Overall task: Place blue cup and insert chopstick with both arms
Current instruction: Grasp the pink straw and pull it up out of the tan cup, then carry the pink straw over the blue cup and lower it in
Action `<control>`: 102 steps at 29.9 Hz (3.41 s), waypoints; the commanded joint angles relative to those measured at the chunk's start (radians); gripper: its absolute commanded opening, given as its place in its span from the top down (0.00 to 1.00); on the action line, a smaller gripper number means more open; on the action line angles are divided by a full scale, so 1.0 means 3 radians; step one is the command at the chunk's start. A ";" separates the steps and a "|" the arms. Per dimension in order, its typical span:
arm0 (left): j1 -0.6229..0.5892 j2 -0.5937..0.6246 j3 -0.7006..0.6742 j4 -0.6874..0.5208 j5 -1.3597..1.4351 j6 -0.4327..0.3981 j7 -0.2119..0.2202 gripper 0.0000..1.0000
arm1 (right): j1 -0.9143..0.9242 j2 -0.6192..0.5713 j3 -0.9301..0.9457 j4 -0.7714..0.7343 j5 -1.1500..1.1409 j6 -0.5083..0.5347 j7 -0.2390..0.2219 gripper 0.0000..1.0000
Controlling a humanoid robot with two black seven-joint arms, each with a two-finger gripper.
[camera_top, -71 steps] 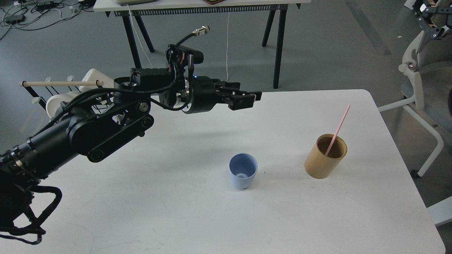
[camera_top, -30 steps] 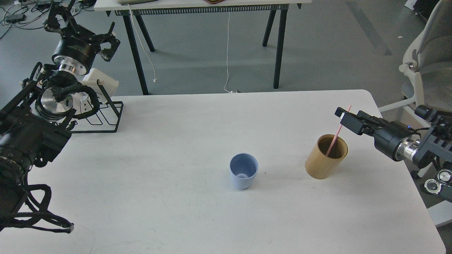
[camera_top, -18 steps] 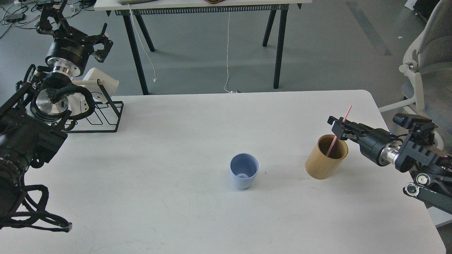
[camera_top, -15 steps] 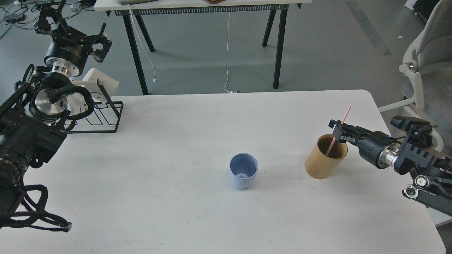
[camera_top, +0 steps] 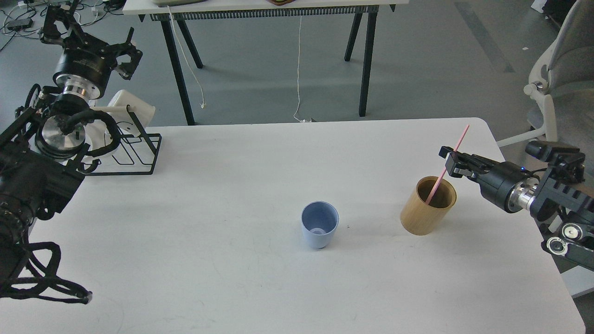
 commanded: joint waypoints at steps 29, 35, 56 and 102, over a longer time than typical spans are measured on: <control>0.0006 0.0075 0.0056 -0.0006 0.0026 0.0000 0.0007 0.00 | 0.1329 0.1460 -0.0614 0.0039 -0.0458 0.0568 0.0121 1.00; 0.0006 0.0080 0.0056 -0.0006 0.0026 0.0000 0.0012 0.00 | 0.1222 0.1594 -0.0757 -0.0166 -0.0448 0.0568 0.0126 1.00; 0.0057 0.0080 0.0056 0.0000 0.0031 0.0000 0.0027 0.00 | 0.0792 0.1665 -0.0757 -0.0315 -0.0422 0.0563 0.0116 0.89; 0.0011 0.0024 0.0250 0.0000 0.0051 0.0000 0.0002 0.00 | 0.0567 0.1517 0.2300 -0.2349 0.4280 0.1769 0.0131 0.00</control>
